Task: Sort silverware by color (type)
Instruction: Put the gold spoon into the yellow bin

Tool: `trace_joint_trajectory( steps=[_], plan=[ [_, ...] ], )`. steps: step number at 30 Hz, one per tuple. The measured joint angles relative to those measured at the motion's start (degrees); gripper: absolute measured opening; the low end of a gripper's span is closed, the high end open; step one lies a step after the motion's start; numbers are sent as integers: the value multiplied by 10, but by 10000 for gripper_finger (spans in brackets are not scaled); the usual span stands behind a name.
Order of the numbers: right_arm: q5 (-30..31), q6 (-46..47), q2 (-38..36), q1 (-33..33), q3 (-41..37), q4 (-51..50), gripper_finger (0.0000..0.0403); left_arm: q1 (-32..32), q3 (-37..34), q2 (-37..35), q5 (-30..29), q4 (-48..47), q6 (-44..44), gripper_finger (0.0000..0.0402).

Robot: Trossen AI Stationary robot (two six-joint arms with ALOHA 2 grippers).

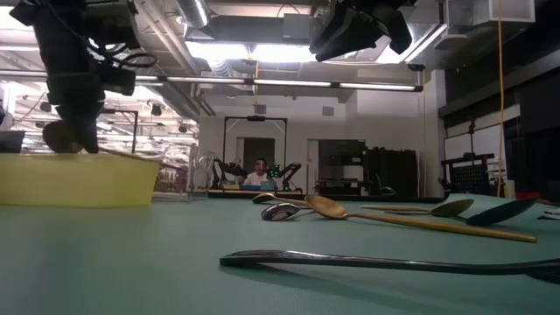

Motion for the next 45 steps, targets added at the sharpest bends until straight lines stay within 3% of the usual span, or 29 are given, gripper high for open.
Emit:
trace_joint_trajectory(
  steps=[21, 45],
  plan=[
    [0, 0, 0, 0, 0, 0, 111, 0, 0, 5, 12, -56, -28, 21],
    [0, -1, 0, 0, 0, -1, 111, 0, -1, 87, 10, -53, -28, 29]
  ],
)
